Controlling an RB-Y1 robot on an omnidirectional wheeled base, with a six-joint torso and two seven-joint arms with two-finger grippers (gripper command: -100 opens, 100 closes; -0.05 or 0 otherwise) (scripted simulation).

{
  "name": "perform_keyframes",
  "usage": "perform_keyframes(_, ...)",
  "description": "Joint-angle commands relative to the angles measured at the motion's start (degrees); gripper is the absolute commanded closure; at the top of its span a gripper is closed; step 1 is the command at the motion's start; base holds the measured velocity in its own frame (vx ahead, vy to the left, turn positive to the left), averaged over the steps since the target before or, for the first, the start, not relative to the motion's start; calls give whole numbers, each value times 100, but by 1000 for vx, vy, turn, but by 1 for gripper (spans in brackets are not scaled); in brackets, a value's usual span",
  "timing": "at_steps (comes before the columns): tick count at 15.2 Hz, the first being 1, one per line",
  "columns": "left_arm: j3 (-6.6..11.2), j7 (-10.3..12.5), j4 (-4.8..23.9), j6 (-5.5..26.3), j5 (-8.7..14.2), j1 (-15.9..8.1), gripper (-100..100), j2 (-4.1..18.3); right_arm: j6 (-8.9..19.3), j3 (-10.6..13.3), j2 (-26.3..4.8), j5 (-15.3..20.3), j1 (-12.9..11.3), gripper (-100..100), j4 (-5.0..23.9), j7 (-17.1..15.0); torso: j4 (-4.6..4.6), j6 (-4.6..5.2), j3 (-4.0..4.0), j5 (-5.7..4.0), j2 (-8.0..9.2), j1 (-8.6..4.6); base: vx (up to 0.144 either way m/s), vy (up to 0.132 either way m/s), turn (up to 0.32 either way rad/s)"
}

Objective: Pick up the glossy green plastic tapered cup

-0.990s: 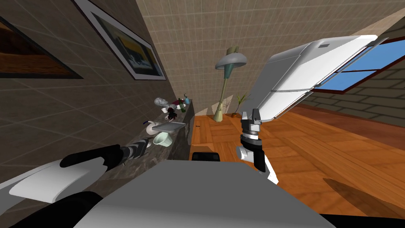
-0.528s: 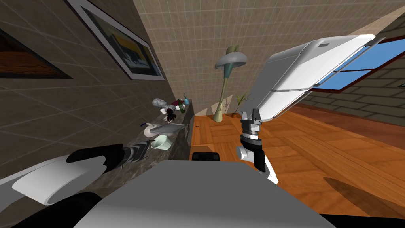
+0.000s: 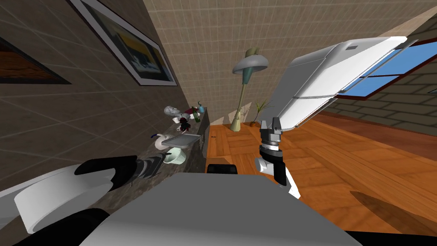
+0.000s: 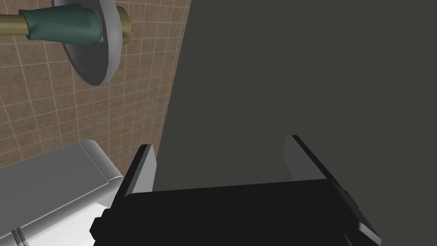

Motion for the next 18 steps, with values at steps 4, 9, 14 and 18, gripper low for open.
perform_keyframes(4,-371,-168,363,-185,-198,-138,-100,-96,0,1,1,0,-1,0,0,0,1,2,3,-4,5,-19,-2,-25,-84)
perform_keyframes(9,-451,-196,427,-220,-249,-164,100,-121,0,0,0,0,0,0,0,0,2,0,4,-5,7,-17,-3,-17,-36)
perform_keyframes(14,-212,-96,207,-106,-113,-79,100,-55,0,0,0,0,0,0,0,0,4,1,1,-9,-2,-13,1,10,45)
perform_keyframes(18,-99,-37,91,-47,-52,-45,100,-8,0,0,0,0,0,0,0,0,6,0,3,-10,-1,-8,5,31,77)
